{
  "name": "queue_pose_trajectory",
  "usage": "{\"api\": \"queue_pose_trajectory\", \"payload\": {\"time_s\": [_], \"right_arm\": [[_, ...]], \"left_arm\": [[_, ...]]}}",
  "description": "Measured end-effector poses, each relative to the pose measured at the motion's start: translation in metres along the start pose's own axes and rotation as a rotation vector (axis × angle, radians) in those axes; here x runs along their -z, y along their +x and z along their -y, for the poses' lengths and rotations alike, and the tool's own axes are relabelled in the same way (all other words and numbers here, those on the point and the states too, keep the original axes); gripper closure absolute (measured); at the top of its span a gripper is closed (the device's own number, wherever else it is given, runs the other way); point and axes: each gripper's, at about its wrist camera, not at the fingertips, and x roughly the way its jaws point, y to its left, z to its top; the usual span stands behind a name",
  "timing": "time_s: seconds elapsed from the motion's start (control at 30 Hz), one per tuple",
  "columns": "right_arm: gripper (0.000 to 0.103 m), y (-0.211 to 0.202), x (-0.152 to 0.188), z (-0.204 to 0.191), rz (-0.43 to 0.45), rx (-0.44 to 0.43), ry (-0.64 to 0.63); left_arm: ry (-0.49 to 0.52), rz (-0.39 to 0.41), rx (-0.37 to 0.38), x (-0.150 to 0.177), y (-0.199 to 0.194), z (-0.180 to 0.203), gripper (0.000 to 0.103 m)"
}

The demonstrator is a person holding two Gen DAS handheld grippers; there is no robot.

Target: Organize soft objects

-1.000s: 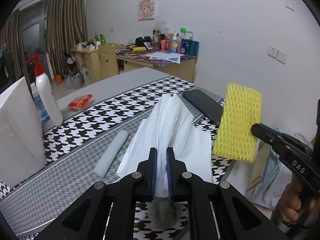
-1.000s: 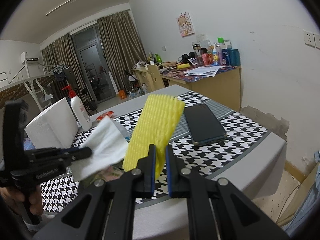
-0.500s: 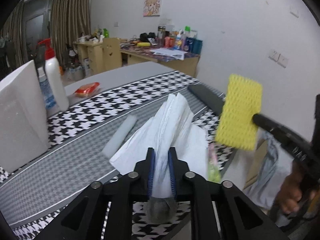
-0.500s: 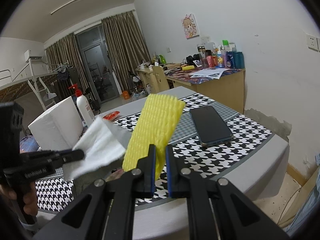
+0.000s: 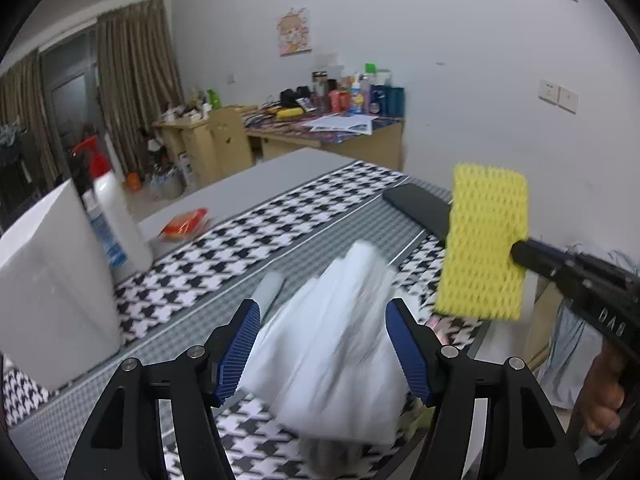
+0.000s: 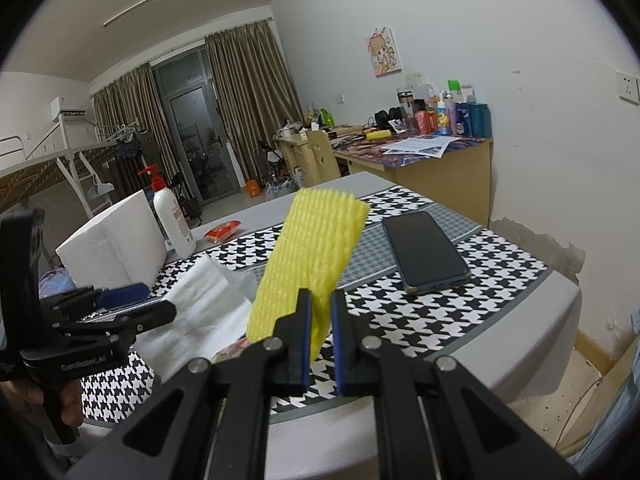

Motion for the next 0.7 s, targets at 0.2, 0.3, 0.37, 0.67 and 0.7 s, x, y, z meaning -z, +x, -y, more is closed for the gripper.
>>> {"api": "queue_pose_trajectory", "payload": {"time_s": [0.2,0.3,0.37,0.67,0.7], "right_arm": [[0.091,0.001,0.002,0.006,-0.002,-0.001,0.011],[0.091,0.001,0.002,0.01,-0.002,0.001,0.016],[0.091,0.001,0.002,0.011,-0.004,0.003,0.018],[0.091,-0.002,0.003,0.013,-0.001,0.001,0.015],[0.091,-0.003,0.003,0.012,-0.002,0.0,0.015]], "left_arm": [[0.037,-0.052,0.025,-0.01,0.022,0.014,0.036],[0.035,-0.047,0.035,-0.013,0.025,0.016,0.053],[0.039,-0.065,0.028,-0.014,0.03,0.017,0.068],[0.004,-0.068,0.036,-0.015,0.025,0.01,0.098],[-0.004,-0.053,0.035,-0.017,0.019,0.007,0.098]]}}
